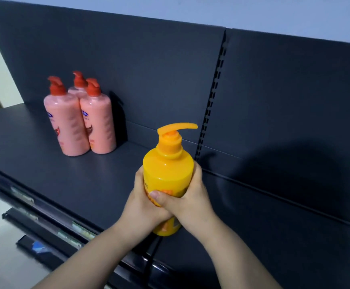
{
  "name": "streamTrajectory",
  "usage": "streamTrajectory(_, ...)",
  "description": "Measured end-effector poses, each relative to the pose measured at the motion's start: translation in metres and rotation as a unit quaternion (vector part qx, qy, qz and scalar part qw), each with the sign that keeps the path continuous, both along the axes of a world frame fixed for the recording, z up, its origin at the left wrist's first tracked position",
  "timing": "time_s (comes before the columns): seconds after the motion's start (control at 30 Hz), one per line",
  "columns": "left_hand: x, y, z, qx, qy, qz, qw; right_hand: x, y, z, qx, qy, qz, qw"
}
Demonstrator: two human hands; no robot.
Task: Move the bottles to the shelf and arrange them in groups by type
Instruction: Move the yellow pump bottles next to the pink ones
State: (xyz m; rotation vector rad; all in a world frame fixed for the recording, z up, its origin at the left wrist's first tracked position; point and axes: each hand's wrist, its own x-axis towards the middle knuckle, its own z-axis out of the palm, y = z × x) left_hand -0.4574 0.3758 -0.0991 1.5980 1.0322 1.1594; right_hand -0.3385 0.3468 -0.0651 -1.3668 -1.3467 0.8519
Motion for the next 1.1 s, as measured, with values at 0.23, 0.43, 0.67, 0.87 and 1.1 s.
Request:
streamTrajectory(0.23, -0.054, 0.064, -0.005, -0.005, 0.026, -0.067, 0.997, -0.059, 0.049, -0.010, 0.011, 0.017, -0.057, 0.998)
streamTrajectory(0.43, -0.059, 0.119, -0.015, -0.004, 0.015, -0.180, 0.984, -0.079, 0.076, -0.019, 0.004, 0.067, -0.130, 0.989)
streamTrajectory(0.67, -0.051, 0.169, -0.019, -0.020, 0.012, -0.230, 0.973, -0.084, 0.114, -0.019, 0.022, 0.060, -0.220, 0.973)
streamTrajectory(0.87, -0.039, 0.208, -0.024, -0.020, -0.017, -0.254, 0.967, -0.074, 0.151, -0.017, 0.018, 0.053, -0.233, 0.971)
streamTrajectory(1.1, -0.026, 0.240, -0.023, -0.035, -0.027, -0.276, 0.960, -0.064, 0.183, -0.022, 0.022, 0.050, -0.245, 0.968)
